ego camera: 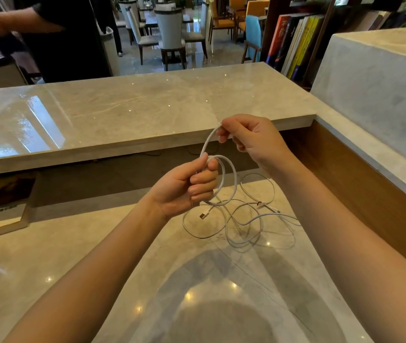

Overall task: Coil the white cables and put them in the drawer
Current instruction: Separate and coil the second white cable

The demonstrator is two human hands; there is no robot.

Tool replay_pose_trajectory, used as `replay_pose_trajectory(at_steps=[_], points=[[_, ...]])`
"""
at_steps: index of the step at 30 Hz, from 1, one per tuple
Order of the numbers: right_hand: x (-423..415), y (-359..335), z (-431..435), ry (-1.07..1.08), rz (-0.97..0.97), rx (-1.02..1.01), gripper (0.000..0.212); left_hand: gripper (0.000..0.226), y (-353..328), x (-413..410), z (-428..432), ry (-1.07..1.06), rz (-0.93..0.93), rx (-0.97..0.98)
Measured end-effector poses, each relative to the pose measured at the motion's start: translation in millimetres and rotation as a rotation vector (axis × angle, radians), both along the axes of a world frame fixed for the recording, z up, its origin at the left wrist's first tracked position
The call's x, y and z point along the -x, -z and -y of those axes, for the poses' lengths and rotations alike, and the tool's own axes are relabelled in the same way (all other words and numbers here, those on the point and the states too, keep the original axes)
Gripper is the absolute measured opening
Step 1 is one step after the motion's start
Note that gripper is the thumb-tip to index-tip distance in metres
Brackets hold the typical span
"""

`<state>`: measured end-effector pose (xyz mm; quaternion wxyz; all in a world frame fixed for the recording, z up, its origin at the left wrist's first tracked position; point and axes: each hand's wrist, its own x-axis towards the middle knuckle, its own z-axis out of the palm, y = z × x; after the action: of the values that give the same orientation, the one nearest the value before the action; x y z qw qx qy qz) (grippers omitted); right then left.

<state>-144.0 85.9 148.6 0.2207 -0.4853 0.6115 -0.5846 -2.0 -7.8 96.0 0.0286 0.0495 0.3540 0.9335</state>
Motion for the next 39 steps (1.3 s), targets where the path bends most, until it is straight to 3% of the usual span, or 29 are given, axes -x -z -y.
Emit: replay_pose_trajectory(at_steps=[6,8,12,16,22,31,35,39], points=[[-3.7,-16.8,4.3,-0.169,0.073,0.096,0.024,0.017,-14.7,0.3,6.1,-0.046,-0.067,0.348],[-3.9,-16.6,5.7,-0.156,0.098,0.066,0.026,0.018,-20.2,-0.5,7.8,0.001,-0.120,0.304],[-4.7,0.3,-0.2,-0.137,0.147,-0.142,0.036,0.020,-21.4,-1.1,10.7,0.053,-0.148,0.000],[-10.9,14.7,-2.6,-0.213,0.405,-0.161,0.041,0.025,-5.9,-0.2,18.4,-0.030,-0.090,-0.145],[-16.4,21.5,-4.0,-0.268,0.662,-0.112,0.036,0.020,8.2,-1.5,23.5,-0.158,-0.012,-0.043],[-16.3,30.3,0.2,-0.293,0.819,-0.102,0.031,0.032,-5.3,-9.1,17.7,-0.355,0.196,0.200],[-18.7,35.8,2.1,-0.201,0.804,-0.090,0.031,0.038,-14.6,-5.1,11.8,-0.426,0.281,0.262],[-24.4,40.4,4.0,-0.059,0.676,-0.032,0.027,0.045,-10.9,1.3,5.8,-0.429,0.270,0.131]])
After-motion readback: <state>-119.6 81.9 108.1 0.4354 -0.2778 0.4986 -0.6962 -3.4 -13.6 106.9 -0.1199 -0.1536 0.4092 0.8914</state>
